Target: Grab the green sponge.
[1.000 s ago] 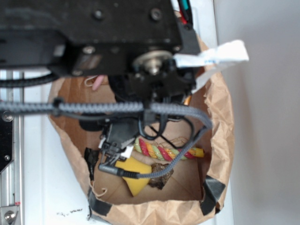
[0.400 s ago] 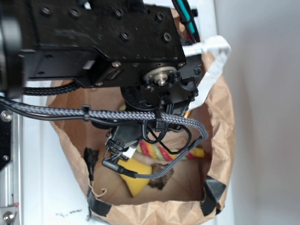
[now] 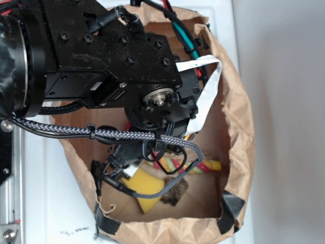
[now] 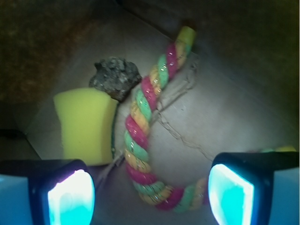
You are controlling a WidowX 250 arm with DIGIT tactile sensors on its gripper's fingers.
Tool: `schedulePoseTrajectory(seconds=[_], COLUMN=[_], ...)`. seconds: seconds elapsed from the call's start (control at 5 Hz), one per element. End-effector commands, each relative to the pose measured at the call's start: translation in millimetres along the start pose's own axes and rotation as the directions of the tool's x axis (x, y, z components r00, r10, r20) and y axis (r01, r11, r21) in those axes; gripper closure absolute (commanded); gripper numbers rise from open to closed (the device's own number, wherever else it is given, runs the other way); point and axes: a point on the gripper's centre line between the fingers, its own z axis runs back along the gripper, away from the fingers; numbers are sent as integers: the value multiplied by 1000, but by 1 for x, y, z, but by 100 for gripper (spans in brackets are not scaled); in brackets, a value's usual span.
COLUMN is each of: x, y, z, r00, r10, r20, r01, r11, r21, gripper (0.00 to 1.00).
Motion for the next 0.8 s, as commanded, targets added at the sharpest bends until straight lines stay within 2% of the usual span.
schedulePoseTrajectory(seconds=[0.0,0.4,0.6], x=[15,14,16], y=[-29,-45,-56], z=[11,9,14], r00=[977,955,949], r10=[-203,-290,-305], r20=[71,56,77], r01=[204,292,310], r11=[979,956,950], r21=[0,-29,-49], gripper=[0,0,0])
